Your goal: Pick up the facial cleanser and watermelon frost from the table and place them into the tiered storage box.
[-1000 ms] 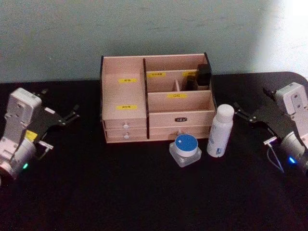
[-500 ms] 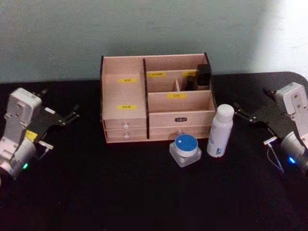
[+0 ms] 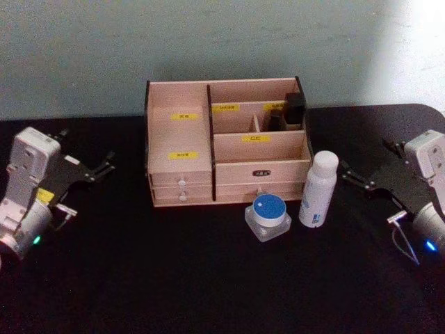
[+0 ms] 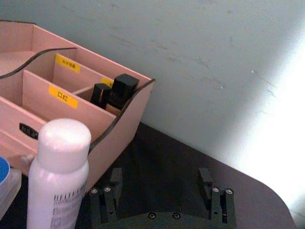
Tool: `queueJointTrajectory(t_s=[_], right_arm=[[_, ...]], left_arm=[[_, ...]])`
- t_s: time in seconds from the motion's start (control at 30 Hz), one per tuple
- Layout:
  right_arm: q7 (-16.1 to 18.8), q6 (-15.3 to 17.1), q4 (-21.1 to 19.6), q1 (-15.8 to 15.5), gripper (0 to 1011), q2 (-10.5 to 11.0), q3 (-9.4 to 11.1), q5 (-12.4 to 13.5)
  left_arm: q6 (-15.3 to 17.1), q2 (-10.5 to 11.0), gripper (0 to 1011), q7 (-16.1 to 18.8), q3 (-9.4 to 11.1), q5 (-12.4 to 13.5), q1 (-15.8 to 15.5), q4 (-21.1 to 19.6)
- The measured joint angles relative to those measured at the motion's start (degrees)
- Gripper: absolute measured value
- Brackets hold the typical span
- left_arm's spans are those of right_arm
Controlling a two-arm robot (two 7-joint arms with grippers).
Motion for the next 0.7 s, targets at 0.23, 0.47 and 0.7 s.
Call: queueJointTrajectory(t_s=[0.23,0.47,0.7], right_arm=[[-0.4,1.5,-4.3,-4.1,1000,1.9,1.9,-0.1],[1.7,3.5,-10.2,-10.2,1000,4.9,4.5,2.3],[5.7,4.6,-14.0,-14.8,1000,6.3,6.5,6.2]], left_arm=[[0.0,0.0,1001,0.0,0.0,0.0,0.0,0.0],[0.0,0.0,1001,0.0,0.0,0.0,0.0,0.0],[0.0,0.0,1001,0.0,0.0,0.0,0.0,0.0]])
